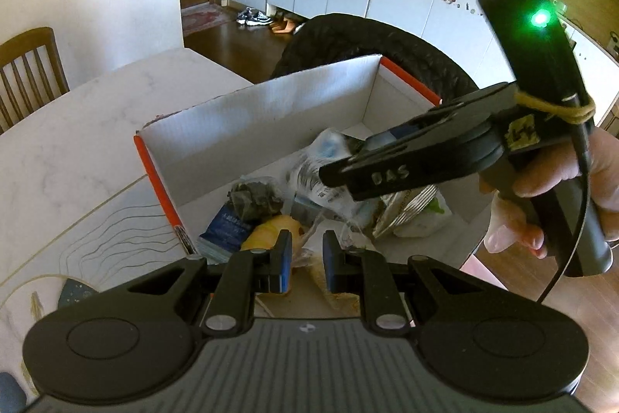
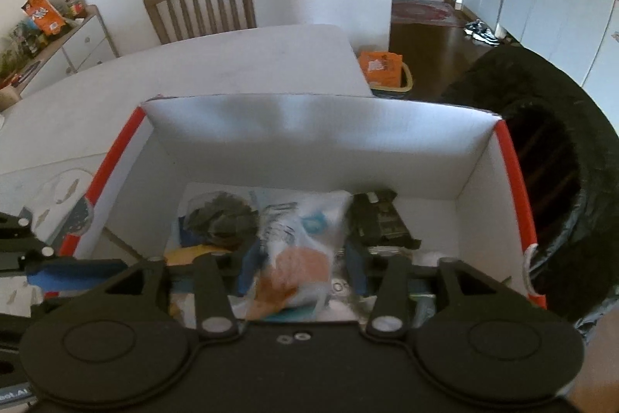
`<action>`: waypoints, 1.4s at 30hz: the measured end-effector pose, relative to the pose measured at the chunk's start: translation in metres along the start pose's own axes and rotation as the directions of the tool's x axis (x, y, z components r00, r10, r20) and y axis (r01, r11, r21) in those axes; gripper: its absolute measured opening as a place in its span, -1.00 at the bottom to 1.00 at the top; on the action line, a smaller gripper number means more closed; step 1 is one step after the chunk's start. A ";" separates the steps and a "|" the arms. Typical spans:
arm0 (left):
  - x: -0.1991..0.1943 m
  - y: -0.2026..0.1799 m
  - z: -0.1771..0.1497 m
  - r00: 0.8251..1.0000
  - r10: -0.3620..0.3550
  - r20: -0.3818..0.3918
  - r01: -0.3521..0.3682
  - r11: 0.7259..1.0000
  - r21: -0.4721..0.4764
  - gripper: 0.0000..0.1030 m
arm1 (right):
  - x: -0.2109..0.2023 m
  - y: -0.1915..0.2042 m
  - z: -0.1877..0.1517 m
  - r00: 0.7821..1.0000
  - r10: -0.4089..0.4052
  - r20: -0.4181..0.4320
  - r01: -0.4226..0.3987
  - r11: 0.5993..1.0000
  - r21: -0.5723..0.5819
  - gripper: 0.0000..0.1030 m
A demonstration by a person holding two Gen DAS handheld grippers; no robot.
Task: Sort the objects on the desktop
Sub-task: 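Carry the cable with left tool while right tool carries the sausage packet into the shoebox, then open right tool to drop the sausage packet while left tool releases the cable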
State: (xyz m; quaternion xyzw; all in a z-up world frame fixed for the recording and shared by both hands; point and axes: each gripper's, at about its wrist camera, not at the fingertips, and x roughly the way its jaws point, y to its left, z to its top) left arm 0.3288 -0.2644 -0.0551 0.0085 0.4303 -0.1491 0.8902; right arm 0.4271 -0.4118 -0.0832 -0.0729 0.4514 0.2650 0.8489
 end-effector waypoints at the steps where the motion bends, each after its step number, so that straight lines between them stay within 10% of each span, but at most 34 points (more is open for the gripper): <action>1: 0.000 0.000 0.000 1.000 0.000 0.001 0.000 1.000 -0.001 -0.69 | -0.003 -0.002 0.000 1.000 0.008 0.010 -0.008 1.000 0.006 0.20; 42: -0.042 -0.001 -0.010 0.995 -0.058 0.084 0.056 0.998 0.024 -0.62 | -0.112 0.021 -0.053 0.983 0.001 0.185 -0.002 1.000 0.010 0.31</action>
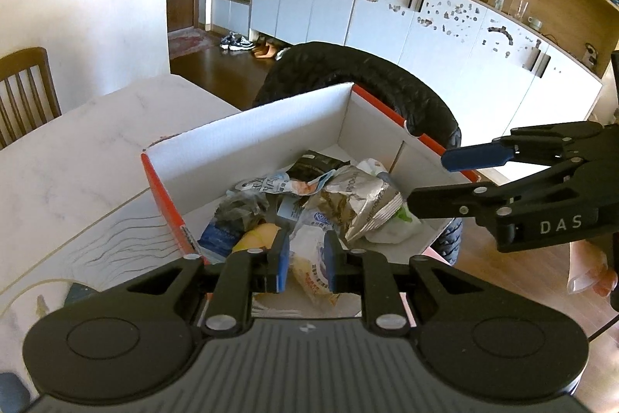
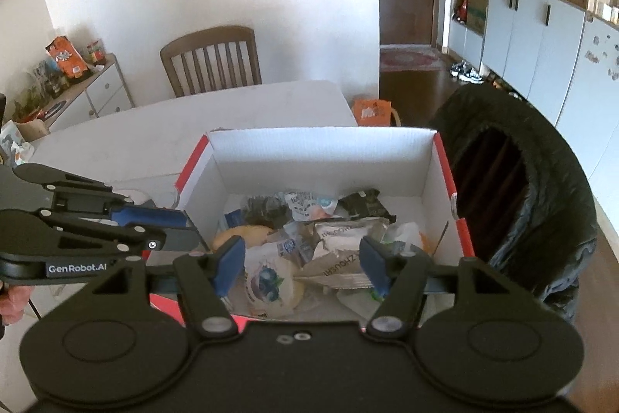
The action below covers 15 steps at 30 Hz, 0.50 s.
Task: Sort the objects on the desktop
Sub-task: 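Open right tool to drop the sausage packet while left tool releases the cable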
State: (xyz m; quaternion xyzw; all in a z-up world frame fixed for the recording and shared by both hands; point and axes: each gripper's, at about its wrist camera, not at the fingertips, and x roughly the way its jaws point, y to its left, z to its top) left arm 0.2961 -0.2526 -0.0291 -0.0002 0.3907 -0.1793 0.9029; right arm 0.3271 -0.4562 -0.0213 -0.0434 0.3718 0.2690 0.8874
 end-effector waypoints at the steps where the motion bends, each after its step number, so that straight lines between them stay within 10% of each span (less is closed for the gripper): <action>1: -0.002 0.000 -0.001 1.000 0.000 0.002 0.000 1.000 0.001 -0.61 | -0.002 0.002 -0.001 1.000 -0.008 0.010 0.008 1.000 -0.005 0.33; 8: -0.018 0.001 -0.005 0.999 0.027 0.030 -0.029 0.999 0.042 -0.50 | -0.010 0.009 -0.008 0.998 -0.025 0.058 0.024 0.999 0.026 0.64; 12: -0.028 0.006 -0.009 0.998 0.038 0.053 -0.040 0.998 0.040 0.45 | -0.016 0.016 -0.012 0.997 -0.022 0.078 0.019 0.999 0.039 0.67; 15: -0.036 0.009 -0.010 0.997 0.044 0.069 -0.048 0.998 0.051 0.45 | -0.019 0.024 -0.014 0.995 -0.038 0.088 0.035 0.999 0.037 0.73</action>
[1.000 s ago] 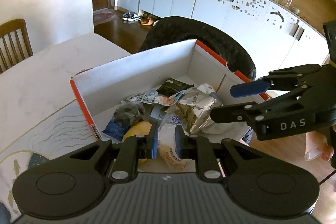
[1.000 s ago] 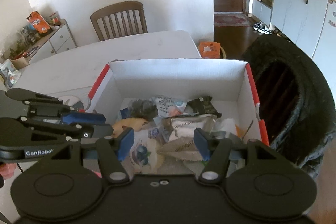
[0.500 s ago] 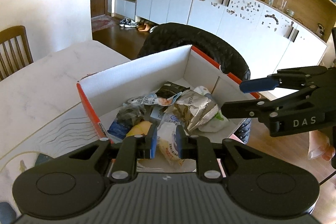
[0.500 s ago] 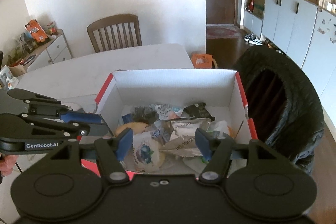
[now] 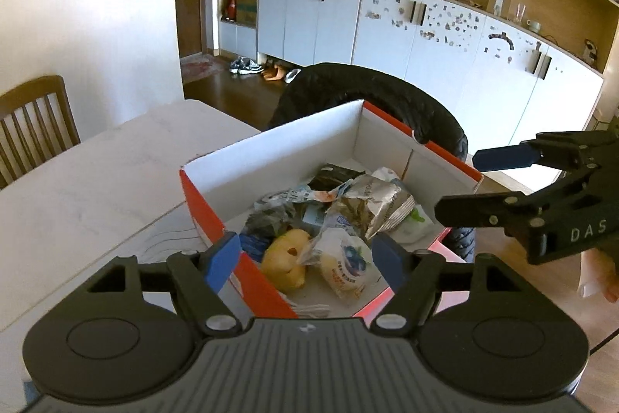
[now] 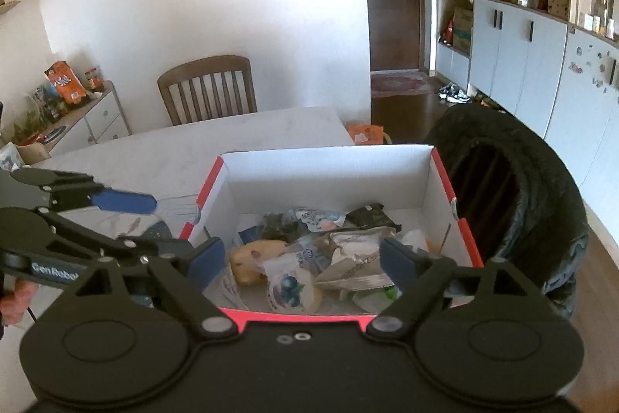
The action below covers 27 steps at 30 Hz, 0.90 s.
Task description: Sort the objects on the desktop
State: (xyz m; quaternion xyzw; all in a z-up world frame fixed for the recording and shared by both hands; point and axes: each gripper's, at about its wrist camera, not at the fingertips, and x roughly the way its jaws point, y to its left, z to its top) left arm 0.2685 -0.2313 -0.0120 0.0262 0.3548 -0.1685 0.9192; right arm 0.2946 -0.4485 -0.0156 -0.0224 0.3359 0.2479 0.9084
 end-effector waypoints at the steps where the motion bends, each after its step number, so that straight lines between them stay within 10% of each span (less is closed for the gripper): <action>1: -0.002 0.001 0.000 1.000 0.000 0.002 0.000 1.000 -0.002 0.45 | -0.001 0.001 0.000 1.000 0.000 0.002 0.000 1.000 0.004 0.75; 13: -0.024 0.013 -0.010 1.000 -0.015 0.022 0.015 1.000 -0.017 0.99 | -0.019 0.019 -0.010 0.997 -0.052 0.060 0.049 0.997 0.053 0.98; 27: -0.048 0.008 -0.024 0.999 -0.037 0.018 0.038 0.998 -0.041 0.99 | -0.045 0.040 -0.033 0.990 -0.105 0.092 0.100 0.993 0.064 0.98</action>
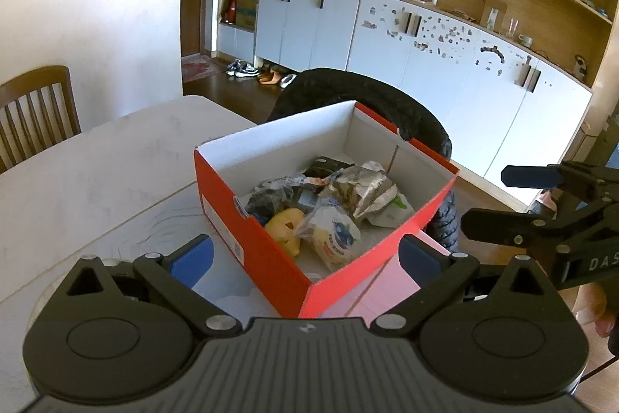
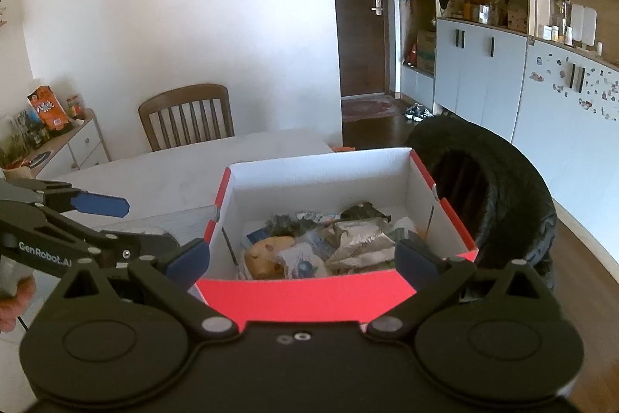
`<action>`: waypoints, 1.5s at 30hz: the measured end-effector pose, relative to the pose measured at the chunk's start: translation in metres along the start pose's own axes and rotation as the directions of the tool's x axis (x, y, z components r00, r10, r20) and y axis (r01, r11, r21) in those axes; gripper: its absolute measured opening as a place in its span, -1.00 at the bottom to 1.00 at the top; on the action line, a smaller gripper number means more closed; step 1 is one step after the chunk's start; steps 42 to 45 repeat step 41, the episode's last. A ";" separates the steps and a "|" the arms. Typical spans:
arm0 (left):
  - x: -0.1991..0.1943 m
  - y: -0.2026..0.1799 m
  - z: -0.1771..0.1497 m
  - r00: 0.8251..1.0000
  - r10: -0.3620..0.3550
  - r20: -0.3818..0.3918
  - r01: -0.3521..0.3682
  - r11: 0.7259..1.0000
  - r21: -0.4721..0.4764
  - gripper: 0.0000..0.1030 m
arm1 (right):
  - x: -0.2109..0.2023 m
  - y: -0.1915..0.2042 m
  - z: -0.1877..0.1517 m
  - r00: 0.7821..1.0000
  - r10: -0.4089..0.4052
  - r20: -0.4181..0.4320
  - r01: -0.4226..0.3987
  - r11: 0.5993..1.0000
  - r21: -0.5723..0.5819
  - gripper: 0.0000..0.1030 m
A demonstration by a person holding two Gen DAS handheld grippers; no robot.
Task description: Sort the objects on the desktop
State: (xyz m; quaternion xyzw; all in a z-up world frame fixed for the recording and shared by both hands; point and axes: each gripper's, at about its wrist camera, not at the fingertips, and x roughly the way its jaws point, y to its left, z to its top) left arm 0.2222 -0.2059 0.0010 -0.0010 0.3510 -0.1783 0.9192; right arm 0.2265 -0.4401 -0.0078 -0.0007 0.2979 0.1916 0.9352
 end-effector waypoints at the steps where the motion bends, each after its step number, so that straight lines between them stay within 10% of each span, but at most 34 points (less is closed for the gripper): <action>1: -0.001 -0.001 -0.001 1.000 0.001 -0.005 -0.001 1.000 0.002 0.99 | -0.001 0.000 -0.001 1.000 -0.001 -0.001 0.001 1.000 0.002 0.98; 45: -0.004 -0.007 -0.017 0.999 0.005 -0.043 -0.004 1.000 0.016 0.99 | -0.006 -0.005 -0.023 0.999 -0.001 -0.046 0.005 0.996 0.086 0.98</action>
